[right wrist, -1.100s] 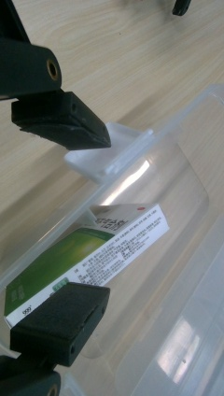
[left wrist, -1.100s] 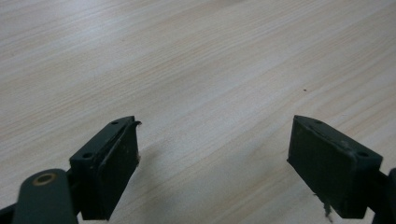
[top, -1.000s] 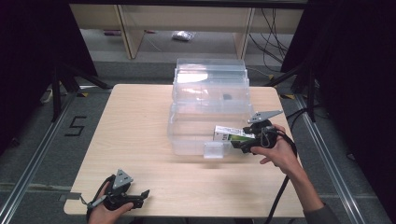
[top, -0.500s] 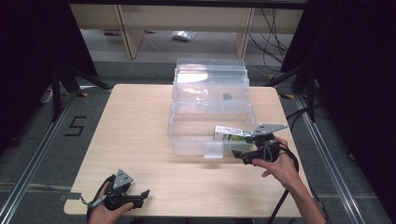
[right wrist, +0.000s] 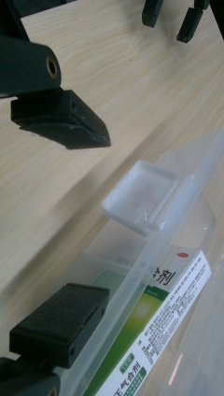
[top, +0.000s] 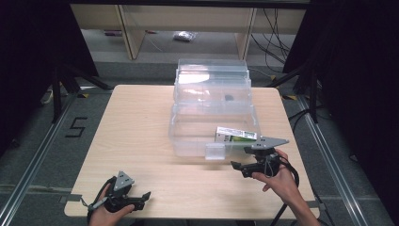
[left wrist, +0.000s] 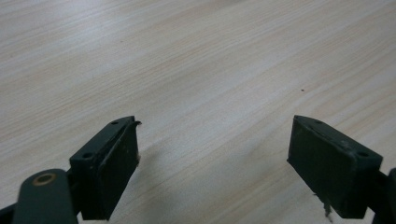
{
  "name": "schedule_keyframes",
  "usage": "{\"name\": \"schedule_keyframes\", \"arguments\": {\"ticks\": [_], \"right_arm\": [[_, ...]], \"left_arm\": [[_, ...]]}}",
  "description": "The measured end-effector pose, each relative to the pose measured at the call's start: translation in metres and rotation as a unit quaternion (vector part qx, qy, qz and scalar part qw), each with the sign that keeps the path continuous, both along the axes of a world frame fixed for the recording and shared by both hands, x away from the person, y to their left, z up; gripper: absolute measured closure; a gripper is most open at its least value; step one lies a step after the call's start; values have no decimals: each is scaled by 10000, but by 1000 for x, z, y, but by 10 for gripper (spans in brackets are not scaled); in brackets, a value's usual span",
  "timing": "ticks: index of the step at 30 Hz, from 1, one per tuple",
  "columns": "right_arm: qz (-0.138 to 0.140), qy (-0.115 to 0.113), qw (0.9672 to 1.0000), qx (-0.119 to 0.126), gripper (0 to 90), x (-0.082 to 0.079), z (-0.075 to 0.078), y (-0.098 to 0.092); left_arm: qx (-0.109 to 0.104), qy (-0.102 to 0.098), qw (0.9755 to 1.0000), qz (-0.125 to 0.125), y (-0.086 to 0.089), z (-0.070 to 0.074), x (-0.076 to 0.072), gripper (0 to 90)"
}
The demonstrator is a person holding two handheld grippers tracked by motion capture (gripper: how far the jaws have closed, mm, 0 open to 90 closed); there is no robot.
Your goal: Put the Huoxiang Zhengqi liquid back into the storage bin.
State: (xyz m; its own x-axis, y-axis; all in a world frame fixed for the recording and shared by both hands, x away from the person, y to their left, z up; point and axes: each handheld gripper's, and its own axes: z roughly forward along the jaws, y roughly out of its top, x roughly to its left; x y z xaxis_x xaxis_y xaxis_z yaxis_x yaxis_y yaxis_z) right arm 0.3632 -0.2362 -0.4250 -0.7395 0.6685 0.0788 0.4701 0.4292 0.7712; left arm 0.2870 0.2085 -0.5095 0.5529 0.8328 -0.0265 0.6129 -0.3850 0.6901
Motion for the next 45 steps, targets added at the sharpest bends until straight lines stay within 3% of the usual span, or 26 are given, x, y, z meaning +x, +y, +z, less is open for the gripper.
{"name": "schedule_keyframes", "arguments": {"ticks": [8,9,15,16,17,18,21,26,27,31,32,33,34,36,38,39,42,43,45], "right_arm": [[-100,85,9998,142,239,-14,-7,-2],[-7,3,9999,141,239,-14,-9,-3],[30,32,9999,145,237,-23,-17,-6],[-62,198,9996,216,233,-27,-19,-5],[58,76,9998,165,226,-26,-21,-7],[-12,265,9993,252,224,-29,-22,-7],[-15,175,9996,221,216,-32,-28,-11],[-16,371,9989,298,193,-39,-37,-12],[59,300,9993,236,191,-38,-39,-12],[90,390,9991,152,178,-42,-44,-10],[114,292,9995,57,181,-41,-46,-11],[69,426,9990,70,181,-42,-48,-9],[136,392,9991,8,182,-41,-49,-9],[28,547,9985,30,182,-44,-50,-8],[58,496,9988,6,183,-44,-52,-9],[-24,619,9980,86,184,-47,-52,-9],[9,558,9984,92,184,-46,-55,-12],[-158,696,9974,129,184,-49,-55,-12],[-199,661,9974,196,185,-49,-58,-13]], "left_arm": [[-102,-35,9999,35,-2,-2,0,156],[-82,-14,10000,10,-2,-1,0,156],[-137,-90,9998,111,-3,-2,0,156],[-124,-62,9999,92,-3,-2,0,156],[-125,-73,9998,100,-3,-2,-1,156],[-84,-54,9999,89,-3,-2,0,156],[-98,-65,9999,91,-3,-2,0,156],[-83,-17,10000,-20,-2,0,-1,156],[-95,-14,10000,-4,-2,0,-1,156],[-62,0,10000,-3,-2,-2,0,156],[-65,-7,10000,0,-2,-2,0,156],[-76,-42,9999,68,-3,-2,0,156],[-37,-53,10000,37,-3,-2,0,156],[-7,-23,10000,-29,-1,-1,-1,156],[-34,-27,10000,3,-2,-1,-1,156],[-95,-32,9999,54,-2,-1,-1,156],[-26,-19,10000,25,-1,-1,-1,156],[-35,-13,10000,28,-1,-1,-1,156],[-60,10,10000,41,-2,-1,0,156]]}}
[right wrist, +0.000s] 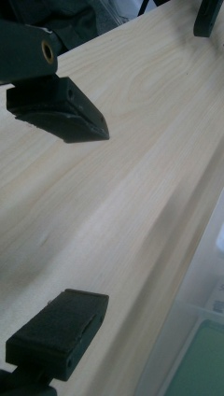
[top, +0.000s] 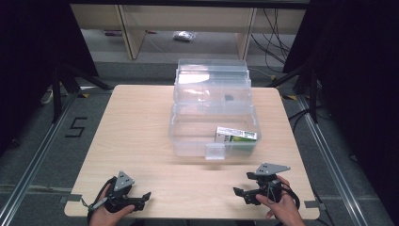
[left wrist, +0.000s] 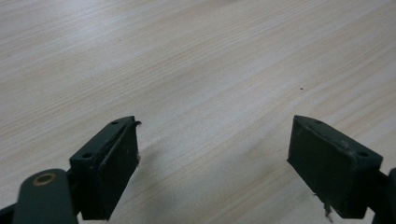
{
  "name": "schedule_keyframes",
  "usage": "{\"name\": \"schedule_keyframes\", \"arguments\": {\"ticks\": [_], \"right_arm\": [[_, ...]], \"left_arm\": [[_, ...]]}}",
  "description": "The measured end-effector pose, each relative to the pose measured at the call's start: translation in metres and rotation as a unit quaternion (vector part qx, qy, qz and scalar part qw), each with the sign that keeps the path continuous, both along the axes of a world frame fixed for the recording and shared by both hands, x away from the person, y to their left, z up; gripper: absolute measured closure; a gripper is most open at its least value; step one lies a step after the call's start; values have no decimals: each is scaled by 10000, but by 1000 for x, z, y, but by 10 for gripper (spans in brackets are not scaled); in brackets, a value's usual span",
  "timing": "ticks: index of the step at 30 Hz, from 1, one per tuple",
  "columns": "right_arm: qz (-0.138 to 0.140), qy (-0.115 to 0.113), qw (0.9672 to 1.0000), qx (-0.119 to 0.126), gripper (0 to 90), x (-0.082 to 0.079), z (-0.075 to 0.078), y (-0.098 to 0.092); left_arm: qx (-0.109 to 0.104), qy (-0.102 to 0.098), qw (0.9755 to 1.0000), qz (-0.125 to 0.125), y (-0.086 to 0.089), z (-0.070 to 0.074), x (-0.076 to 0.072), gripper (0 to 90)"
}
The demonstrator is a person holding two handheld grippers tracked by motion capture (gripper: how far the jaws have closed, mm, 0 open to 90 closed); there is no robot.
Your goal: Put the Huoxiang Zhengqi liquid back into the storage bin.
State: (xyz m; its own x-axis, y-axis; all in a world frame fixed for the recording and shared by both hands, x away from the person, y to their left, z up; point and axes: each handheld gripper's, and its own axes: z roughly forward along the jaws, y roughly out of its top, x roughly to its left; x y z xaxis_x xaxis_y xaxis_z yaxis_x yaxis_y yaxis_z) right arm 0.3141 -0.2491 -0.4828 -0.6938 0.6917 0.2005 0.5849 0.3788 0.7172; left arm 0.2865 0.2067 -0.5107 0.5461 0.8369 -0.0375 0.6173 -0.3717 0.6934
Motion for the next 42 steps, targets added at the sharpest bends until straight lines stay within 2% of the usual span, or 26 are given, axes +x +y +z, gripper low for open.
{"name": "schedule_keyframes", "arguments": {"ticks": [1,2,4,5,7,8,9,12,13,14,15,16,17,18,20,21,22,24,25,28,32,34,35,36,38,42], "right_arm": [[67,105,9999,42,184,-1,-1,0],[-5,119,9999,-43,180,-3,-2,0],[29,28,9999,-113,182,-3,-4,0],[-52,259,9996,-83,184,-5,-4,1],[-46,119,9998,-131,184,-6,-5,0],[-49,94,9998,-152,183,-7,-5,0],[10,41,9998,-176,182,-6,-6,-1],[-44,99,9998,-177,181,-9,-7,0],[-174,192,9996,-136,181,-12,-7,1],[-86,153,9996,-203,181,-11,-8,0],[-151,121,9996,-204,181,-12,-10,1],[-132,209,9992,-325,182,-13,-9,0],[-137,262,9992,-272,182,-14,-9,0],[-133,213,9993,-267,181,-14,-9,0],[-242,340,9989,-212,180,-17,-8,0],[-183,197,9993,-256,180,-16,-9,-1],[-266,304,9990,-205,180,-18,-9,0],[-172,173,9993,-281,181,-17,-9,-2],[-281,341,9987,-239,181,-20,-8,-1],[-208,218,9991,-297,181,-21,-9,-2],[-279,211,9987,-378,181,-23,-9,-3],[-246,221,9986,-407,179,-24,-9,-3],[-280,177,9986,-415,179,-25,-9,-3],[-310,117,9989,-336,178,-25,-10,-2],[-284,161,9988,-376,178,-25,-9,-3],[-379,153,9988,-264,178,-25,-10,-2]], "left_arm": [[-6,-20,10000,-4,0,0,0,156],[-18,-29,10000,-6,0,0,0,156],[33,-30,10000,-22,0,0,0,156],[61,-9,10000,-24,1,0,0,156],[65,-21,10000,-14,1,0,0,156],[-25,-19,10000,7,0,0,0,156],[42,-24,10000,-34,1,0,0,156],[59,24,10000,-55,1,1,0,156],[55,-31,10000,-29,1,0,0,156],[-3,-41,10000,-57,0,0,0,156],[17,-3,9999,-116,1,2,0,155],[15,-32,9999,-133,1,1,0,155],[-95,-74,9999,-65,-2,0,0,155],[-95,-74,9999,-65,-2,0,0,155],[-39,-60,9999,-85,-2,0,0,155],[-32,-50,10000,-73,-2,0,0,155],[-26,-59,9999,-82,-1,0,0,155],[-34,-60,10000,-46,-1,0,0,155],[54,-86,9999,-71,-1,0,0,155],[52,11,9999,-124,0,1,0,155],[-65,-93,9999,-42,-2,1,-1,155],[-60,-92,9999,-16,-2,0,0,155],[-6,-55,9999,-98,-1,1,0,155],[-14,-50,9999,-95,-1,0,0,155],[58,2,9999,-113,0,1,0,155],[-45,-112,9999,-48,-2,0,-1,155]]}}
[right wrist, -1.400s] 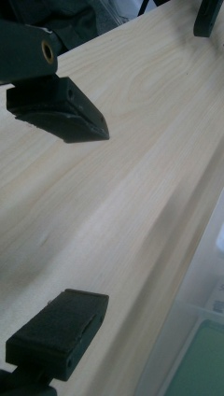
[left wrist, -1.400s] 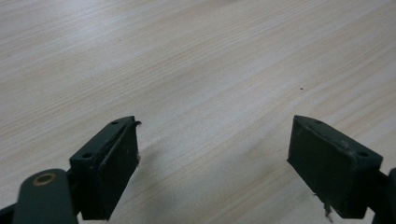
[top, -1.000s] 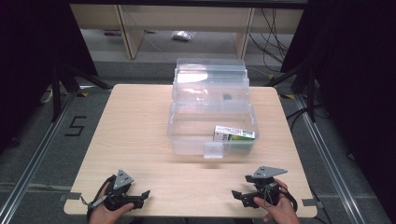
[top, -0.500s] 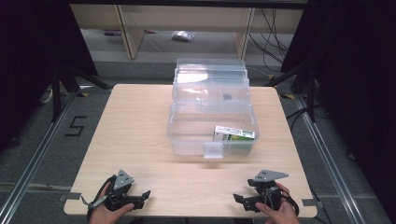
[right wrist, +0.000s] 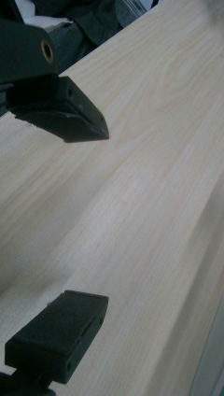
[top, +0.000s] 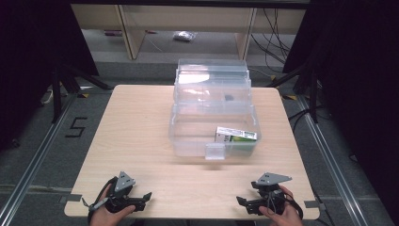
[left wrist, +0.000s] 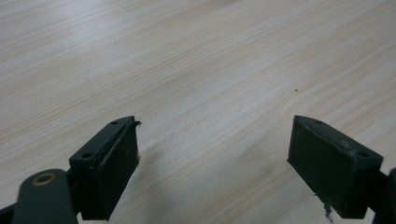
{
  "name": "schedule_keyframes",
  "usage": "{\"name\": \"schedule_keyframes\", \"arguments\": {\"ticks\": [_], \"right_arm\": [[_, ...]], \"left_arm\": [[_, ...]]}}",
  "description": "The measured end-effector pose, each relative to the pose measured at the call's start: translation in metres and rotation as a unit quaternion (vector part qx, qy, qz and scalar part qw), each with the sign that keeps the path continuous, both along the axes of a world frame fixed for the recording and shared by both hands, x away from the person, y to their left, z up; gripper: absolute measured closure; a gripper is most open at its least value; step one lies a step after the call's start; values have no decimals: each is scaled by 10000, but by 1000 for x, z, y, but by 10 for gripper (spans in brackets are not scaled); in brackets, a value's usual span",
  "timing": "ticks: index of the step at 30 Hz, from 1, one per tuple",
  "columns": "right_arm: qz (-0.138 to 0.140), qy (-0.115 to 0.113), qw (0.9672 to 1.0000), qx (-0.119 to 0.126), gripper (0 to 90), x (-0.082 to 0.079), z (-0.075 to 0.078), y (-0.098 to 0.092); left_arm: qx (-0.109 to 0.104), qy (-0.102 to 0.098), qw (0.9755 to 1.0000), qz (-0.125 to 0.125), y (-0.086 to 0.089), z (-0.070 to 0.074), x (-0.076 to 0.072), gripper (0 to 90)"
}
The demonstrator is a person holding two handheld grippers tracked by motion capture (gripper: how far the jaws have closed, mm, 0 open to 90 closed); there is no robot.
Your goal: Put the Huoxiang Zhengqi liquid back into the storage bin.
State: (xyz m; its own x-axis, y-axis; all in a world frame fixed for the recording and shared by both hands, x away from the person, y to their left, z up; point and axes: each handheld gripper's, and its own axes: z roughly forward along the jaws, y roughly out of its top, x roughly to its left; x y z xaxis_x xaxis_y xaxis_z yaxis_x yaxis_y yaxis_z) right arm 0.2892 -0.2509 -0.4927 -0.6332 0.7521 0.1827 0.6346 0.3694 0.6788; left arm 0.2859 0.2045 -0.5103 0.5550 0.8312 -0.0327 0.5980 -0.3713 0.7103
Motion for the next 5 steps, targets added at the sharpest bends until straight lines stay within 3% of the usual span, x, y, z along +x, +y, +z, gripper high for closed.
{"name": "schedule_keyframes", "arguments": {"ticks": [5], "right_arm": [[109,-27,9998,-151,178,2,3,-2]], "left_arm": [[5,-14,10000,-15,0,0,0,155]]}}
